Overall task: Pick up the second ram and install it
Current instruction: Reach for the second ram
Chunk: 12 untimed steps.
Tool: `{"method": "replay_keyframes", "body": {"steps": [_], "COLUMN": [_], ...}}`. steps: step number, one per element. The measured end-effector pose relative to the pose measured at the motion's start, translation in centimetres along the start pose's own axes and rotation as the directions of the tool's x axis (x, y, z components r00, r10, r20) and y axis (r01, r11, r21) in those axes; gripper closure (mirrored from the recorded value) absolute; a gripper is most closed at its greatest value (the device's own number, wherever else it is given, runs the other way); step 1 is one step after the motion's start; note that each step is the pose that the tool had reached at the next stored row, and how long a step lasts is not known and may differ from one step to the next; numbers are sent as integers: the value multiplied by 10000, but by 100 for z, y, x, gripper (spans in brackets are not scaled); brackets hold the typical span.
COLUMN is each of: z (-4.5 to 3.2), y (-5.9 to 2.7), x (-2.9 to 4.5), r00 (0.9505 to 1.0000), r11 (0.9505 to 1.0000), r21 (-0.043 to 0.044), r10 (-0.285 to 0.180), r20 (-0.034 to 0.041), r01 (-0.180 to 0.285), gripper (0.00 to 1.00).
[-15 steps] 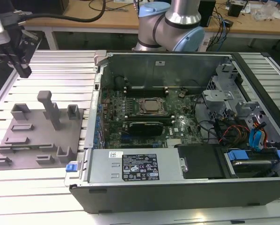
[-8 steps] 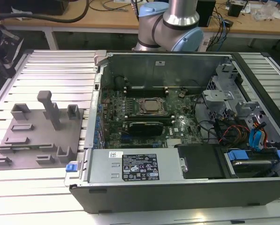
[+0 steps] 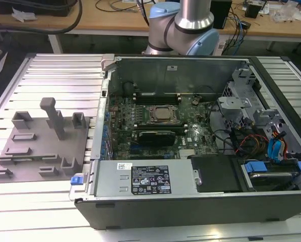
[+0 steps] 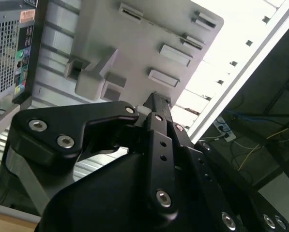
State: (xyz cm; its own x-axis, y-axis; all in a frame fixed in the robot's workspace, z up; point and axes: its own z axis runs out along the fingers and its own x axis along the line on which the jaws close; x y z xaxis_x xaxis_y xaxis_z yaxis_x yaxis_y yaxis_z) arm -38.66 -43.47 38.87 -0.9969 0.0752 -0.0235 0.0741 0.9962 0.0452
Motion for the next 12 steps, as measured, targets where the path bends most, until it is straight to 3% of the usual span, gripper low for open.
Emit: {"method": "replay_keyframes", "body": {"steps": [3,6,12], "z": [21,18,18], "y": [-41,-133,-134], "x": [-84,-92,-92], "r00": [10000,10000,10000], "r11": [10000,10000,10000], "r21": [1,1,1], "r10": [2,1,1], "r20": [-14,-16,-15], "r01": [-2,-1,-1], "gripper": [92,92,92]}}
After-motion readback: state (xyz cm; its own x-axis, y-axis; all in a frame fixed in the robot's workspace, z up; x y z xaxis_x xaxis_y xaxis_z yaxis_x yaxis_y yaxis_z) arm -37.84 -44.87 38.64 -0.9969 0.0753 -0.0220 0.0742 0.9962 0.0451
